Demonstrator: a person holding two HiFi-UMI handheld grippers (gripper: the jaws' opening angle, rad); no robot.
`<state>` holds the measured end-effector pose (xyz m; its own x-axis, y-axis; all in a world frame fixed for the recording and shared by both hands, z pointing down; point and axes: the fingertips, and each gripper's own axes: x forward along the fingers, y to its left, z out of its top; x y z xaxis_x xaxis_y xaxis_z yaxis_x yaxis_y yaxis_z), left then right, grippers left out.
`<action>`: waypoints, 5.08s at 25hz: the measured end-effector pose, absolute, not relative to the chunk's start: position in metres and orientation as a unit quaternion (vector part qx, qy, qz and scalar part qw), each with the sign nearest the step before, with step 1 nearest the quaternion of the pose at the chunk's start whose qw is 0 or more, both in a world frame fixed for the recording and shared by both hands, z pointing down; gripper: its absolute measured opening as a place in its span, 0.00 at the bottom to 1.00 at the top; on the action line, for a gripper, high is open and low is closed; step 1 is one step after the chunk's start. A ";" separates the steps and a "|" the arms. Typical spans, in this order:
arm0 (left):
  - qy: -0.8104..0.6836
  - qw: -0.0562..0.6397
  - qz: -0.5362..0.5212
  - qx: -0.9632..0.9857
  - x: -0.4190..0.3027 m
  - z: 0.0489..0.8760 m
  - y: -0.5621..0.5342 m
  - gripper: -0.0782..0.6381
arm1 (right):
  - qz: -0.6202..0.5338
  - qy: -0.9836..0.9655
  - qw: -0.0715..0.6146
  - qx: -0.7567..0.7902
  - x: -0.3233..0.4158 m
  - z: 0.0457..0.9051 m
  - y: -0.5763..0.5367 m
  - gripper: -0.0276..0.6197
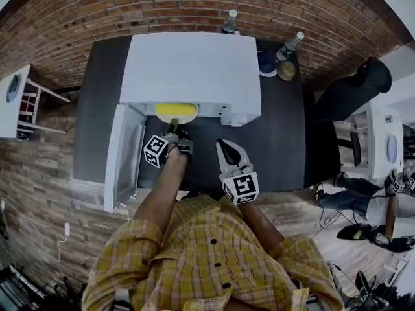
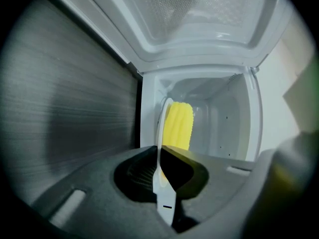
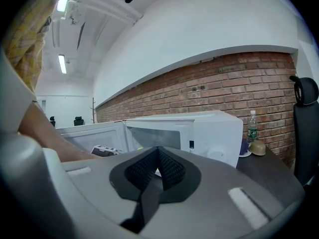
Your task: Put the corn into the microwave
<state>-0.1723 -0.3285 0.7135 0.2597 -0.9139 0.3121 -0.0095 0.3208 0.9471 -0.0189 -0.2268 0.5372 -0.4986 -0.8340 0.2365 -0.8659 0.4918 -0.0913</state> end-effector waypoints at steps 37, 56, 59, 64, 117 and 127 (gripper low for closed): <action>-0.500 0.669 -0.324 0.445 -0.163 0.715 -0.344 0.25 | 0.110 -0.863 0.084 0.486 -0.020 0.545 -0.241 0.05; -0.461 0.659 -0.341 0.486 -0.168 0.692 -0.309 0.26 | 0.104 -0.867 0.082 0.480 -0.019 0.538 -0.230 0.05; -0.448 0.651 -0.344 0.508 -0.166 0.681 -0.301 0.20 | 0.104 -0.868 0.081 0.479 -0.019 0.538 -0.227 0.05; -0.424 0.635 -0.341 0.548 -0.160 0.658 -0.290 0.11 | 0.101 -0.872 0.076 0.473 -0.022 0.535 -0.222 0.05; -0.487 0.180 0.022 0.854 -0.110 0.529 -0.183 0.10 | 0.117 -0.890 0.060 0.437 -0.024 0.526 -0.200 0.05; -0.502 0.180 0.027 0.846 -0.117 0.532 -0.189 0.10 | 0.115 -0.890 0.062 0.437 -0.024 0.527 -0.203 0.05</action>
